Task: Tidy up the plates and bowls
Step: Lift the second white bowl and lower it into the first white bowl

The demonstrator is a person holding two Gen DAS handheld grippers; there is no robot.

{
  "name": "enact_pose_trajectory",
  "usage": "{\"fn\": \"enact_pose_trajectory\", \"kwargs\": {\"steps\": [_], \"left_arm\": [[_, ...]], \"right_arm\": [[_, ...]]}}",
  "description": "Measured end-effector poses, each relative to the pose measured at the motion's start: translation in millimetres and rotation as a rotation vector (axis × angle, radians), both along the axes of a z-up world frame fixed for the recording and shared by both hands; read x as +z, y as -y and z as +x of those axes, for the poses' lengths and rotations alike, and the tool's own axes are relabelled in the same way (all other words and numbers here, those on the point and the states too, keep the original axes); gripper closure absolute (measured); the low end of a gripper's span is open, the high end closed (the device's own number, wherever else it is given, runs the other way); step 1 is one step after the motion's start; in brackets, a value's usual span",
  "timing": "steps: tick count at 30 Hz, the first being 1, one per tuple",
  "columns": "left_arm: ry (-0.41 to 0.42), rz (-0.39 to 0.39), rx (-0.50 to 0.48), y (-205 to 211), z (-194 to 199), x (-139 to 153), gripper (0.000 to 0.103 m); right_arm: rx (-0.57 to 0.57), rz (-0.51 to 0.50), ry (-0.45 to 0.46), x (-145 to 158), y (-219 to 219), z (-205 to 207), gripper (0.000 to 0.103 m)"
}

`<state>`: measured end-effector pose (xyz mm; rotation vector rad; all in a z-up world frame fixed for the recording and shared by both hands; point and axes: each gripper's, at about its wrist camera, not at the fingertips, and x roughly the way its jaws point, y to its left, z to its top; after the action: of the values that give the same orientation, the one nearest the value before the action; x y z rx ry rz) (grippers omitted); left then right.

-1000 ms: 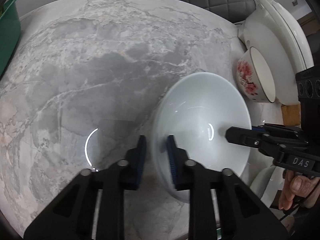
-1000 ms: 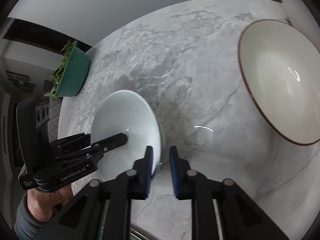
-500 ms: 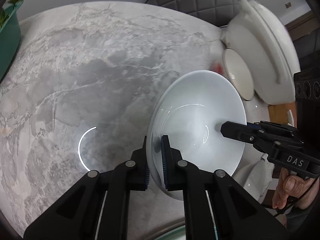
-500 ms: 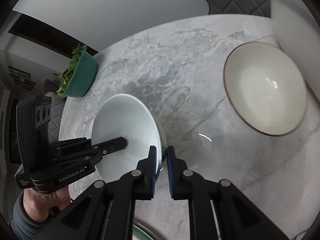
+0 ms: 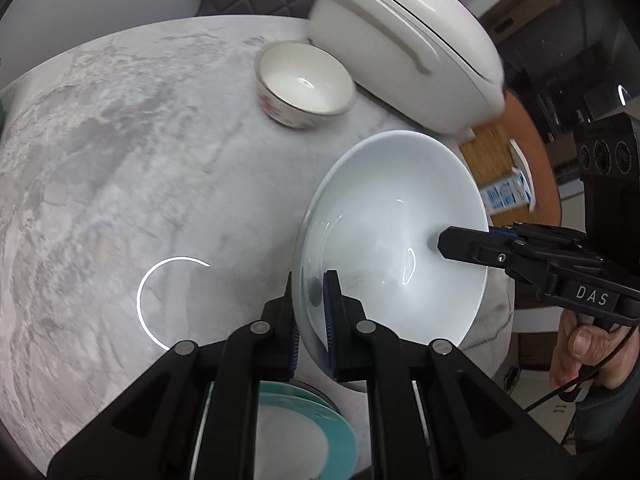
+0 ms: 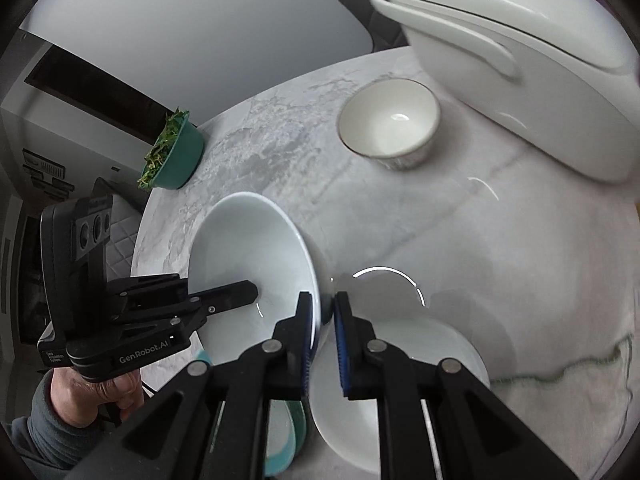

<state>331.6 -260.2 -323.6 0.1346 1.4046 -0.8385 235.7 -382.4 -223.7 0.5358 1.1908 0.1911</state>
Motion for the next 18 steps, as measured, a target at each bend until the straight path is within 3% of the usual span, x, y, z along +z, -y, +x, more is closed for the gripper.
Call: {"fn": "enact_pose_trajectory", "kwargs": {"steps": [9, 18], "left_arm": [[-0.026, 0.067, -0.075, 44, -105, -24, 0.093], [-0.055, 0.134, -0.068, 71, -134, -65, 0.091]], "right_arm": [[-0.025, -0.016, -0.067, -20, 36, -73, 0.090], [-0.023, -0.007, -0.120, -56, 48, -95, 0.090]]}}
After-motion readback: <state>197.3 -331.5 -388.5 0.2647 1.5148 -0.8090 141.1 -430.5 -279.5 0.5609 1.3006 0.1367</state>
